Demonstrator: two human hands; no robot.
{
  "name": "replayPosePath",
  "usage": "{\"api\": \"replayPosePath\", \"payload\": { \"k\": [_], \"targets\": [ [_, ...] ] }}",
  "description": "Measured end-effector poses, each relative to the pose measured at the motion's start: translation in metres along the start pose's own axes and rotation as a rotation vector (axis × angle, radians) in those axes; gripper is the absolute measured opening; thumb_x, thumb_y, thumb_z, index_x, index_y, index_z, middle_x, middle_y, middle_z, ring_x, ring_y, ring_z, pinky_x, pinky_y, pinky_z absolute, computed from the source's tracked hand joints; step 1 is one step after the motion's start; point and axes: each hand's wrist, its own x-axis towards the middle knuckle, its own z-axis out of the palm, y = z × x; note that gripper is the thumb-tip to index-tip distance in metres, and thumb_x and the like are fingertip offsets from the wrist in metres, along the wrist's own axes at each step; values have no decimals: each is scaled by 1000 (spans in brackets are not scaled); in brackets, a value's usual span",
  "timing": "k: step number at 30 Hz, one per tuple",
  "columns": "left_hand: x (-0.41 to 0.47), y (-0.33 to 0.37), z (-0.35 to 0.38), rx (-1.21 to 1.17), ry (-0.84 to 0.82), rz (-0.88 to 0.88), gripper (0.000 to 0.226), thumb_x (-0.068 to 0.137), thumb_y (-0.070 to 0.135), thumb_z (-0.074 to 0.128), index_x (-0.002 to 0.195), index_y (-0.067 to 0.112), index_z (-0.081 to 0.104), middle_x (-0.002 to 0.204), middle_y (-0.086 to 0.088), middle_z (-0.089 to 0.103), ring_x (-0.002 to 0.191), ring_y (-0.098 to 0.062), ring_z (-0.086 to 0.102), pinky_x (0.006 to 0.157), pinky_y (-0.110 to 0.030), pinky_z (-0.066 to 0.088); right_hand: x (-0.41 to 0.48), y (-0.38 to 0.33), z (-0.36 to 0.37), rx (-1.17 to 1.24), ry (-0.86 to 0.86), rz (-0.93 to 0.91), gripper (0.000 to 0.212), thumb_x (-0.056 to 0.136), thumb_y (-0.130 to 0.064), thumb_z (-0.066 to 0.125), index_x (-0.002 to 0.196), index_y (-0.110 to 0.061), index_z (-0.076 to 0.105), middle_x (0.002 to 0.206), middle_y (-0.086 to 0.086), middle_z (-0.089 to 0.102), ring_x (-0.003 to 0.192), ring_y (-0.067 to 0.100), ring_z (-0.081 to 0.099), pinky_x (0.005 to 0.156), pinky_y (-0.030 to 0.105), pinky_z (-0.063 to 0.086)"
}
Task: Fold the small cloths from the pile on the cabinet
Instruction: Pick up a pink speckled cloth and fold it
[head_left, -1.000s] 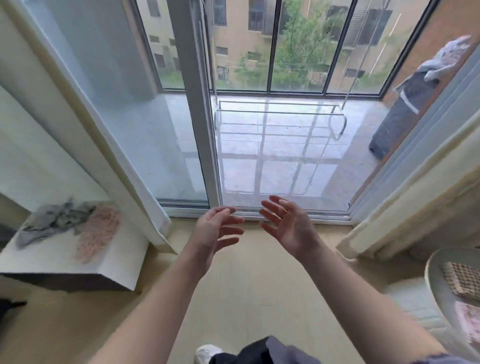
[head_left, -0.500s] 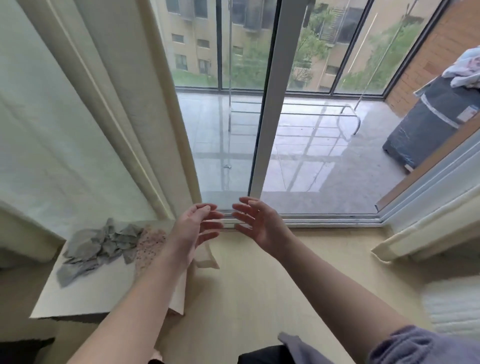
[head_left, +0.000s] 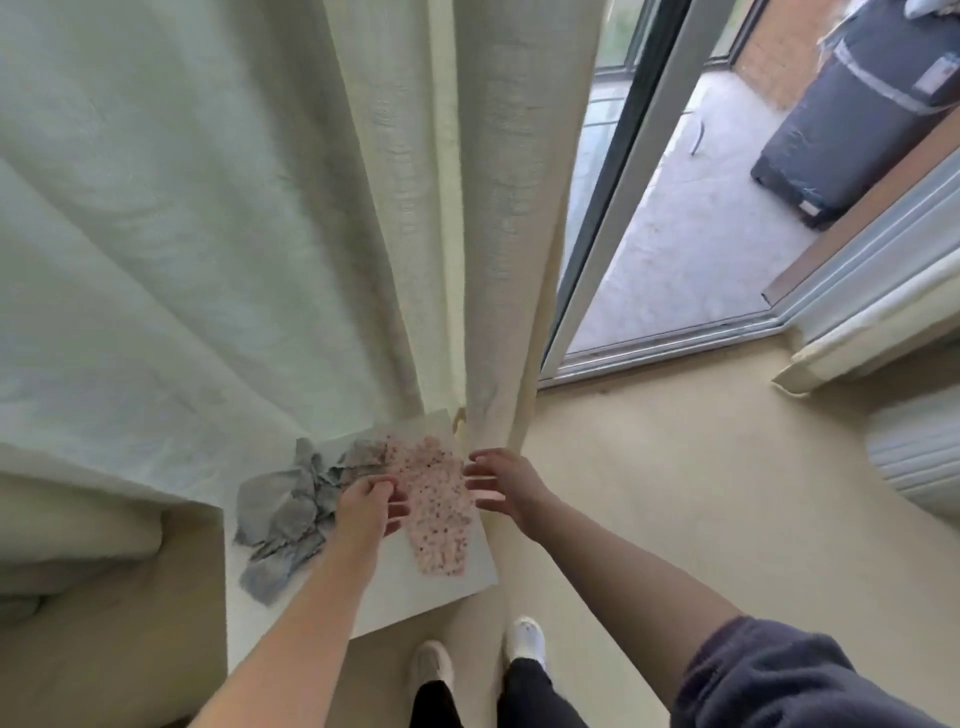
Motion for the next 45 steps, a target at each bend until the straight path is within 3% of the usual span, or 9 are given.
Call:
{"api": "replayPosePath", "payload": {
  "k": [8, 12, 14, 17, 20, 25, 30, 39, 45],
  "targets": [
    [123, -65, -10, 339, -62, -9, 13, 94, 3, 51, 88, 7, 61, 80, -11, 69, 65, -21, 60, 60, -30, 46, 136, 63, 39, -554, 88, -61, 12, 88, -15, 56, 99, -17, 60, 91, -2, 61, 86, 16, 59, 76, 27, 49],
    [190, -87, 6, 485, -48, 119, 10, 92, 10, 58, 85, 17, 60, 83, -8, 67, 75, -27, 63, 70, -40, 53, 212, 77, 46, -830, 258, -224, 38, 91, -15, 51, 129, -20, 49, 121, 3, 53, 114, 22, 52, 94, 36, 45],
    [211, -97, 15, 554, -50, 189, 9, 91, 13, 60, 86, 19, 60, 81, 1, 63, 72, -18, 58, 64, -30, 48, 239, 82, 47, -1011, 289, -246, 43, 94, -15, 49, 136, -23, 43, 125, 2, 54, 118, 24, 51, 96, 40, 41],
    [229, -106, 23, 613, -57, 265, 11, 91, 9, 60, 86, 19, 59, 79, 8, 59, 68, -5, 51, 56, -9, 39, 256, 89, 46, -1271, 263, -216, 12, 91, -14, 47, 101, -19, 51, 95, 1, 58, 102, 27, 59, 82, 38, 32],
    [230, -107, 18, 635, -45, 282, 14, 90, 8, 60, 88, 21, 60, 83, 10, 60, 77, -10, 55, 61, -11, 39, 246, 91, 43, -1432, 242, -215, 6, 94, -20, 48, 89, -19, 45, 82, -2, 53, 91, 25, 61, 83, 36, 31],
    [198, -86, -2, 766, -100, 330, 10, 90, 11, 59, 89, 20, 59, 87, 4, 62, 81, -16, 59, 73, -27, 47, 202, 64, 40, -1406, 144, -230, 17, 96, -25, 58, 111, -18, 61, 104, 3, 66, 101, 26, 62, 100, 39, 36],
    [146, -50, -25, 797, -161, 377, 26, 85, 8, 61, 108, 21, 61, 106, 3, 57, 94, -13, 57, 80, -27, 46, 132, 23, 56, -1457, -58, -302, 22, 92, -32, 55, 79, -17, 65, 90, -1, 68, 89, 21, 62, 93, 39, 43],
    [49, 9, -83, 879, -302, 722, 66, 81, 3, 65, 139, 26, 45, 135, 6, 47, 125, -11, 41, 107, -27, 34, -3, -37, 87, -1218, -357, -524, 12, 94, -29, 54, 88, -20, 60, 86, -3, 66, 84, 15, 60, 81, 32, 48],
    [-4, 58, -116, 968, -407, 803, 25, 78, 38, 63, 96, 21, 71, 107, 9, 64, 103, -6, 52, 93, -22, 37, -74, -91, 107, -1190, -342, -790, 7, 90, -19, 64, 90, -13, 67, 75, -16, 59, 70, -2, 54, 65, 9, 38]
  ]
}}
